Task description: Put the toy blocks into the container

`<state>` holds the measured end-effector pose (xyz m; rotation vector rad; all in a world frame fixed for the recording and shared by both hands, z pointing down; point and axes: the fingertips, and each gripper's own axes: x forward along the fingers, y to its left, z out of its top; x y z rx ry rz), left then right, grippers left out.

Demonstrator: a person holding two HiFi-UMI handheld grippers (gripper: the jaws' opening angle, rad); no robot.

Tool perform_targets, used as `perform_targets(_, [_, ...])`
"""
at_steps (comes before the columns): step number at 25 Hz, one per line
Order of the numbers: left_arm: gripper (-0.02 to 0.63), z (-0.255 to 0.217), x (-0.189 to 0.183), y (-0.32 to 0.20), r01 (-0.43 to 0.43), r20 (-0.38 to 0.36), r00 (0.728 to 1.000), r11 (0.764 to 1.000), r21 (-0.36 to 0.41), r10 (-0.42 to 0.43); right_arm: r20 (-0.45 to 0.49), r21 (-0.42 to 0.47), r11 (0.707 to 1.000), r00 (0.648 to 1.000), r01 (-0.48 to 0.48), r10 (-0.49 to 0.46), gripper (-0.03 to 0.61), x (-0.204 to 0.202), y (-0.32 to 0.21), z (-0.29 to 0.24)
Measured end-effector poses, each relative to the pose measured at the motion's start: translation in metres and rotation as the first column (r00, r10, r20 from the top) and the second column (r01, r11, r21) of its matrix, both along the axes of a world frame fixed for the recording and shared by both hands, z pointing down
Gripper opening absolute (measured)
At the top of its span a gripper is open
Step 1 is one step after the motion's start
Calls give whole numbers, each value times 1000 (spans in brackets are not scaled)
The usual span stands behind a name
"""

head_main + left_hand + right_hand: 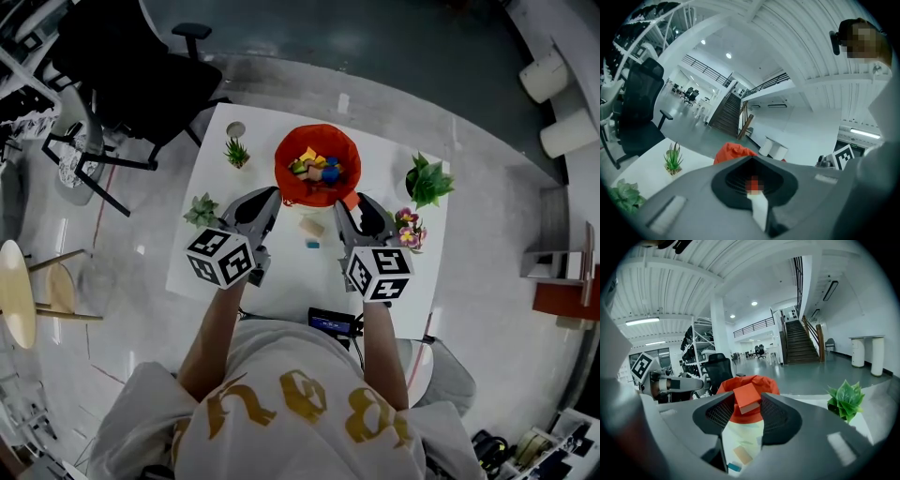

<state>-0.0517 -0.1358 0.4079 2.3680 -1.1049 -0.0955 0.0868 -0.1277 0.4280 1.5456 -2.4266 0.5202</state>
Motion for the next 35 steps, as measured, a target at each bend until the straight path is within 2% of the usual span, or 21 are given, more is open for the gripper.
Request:
perform_targets(13, [0, 15, 4, -18, -12, -8, 1000, 999, -33, 11, 38, -3, 1000, 999, -7, 7, 204, -4, -26, 10])
perform_targets(32, [0, 20, -2, -20, 4, -8, 1000, 999, -43, -4, 79, -20, 1000, 997, -3, 5, 196, -11, -32, 21])
perform_targets(35, [0, 19, -4, -20, 6, -8, 1000, 999, -43, -6, 73, -16, 1000, 997, 4, -3, 219, -14, -32, 21])
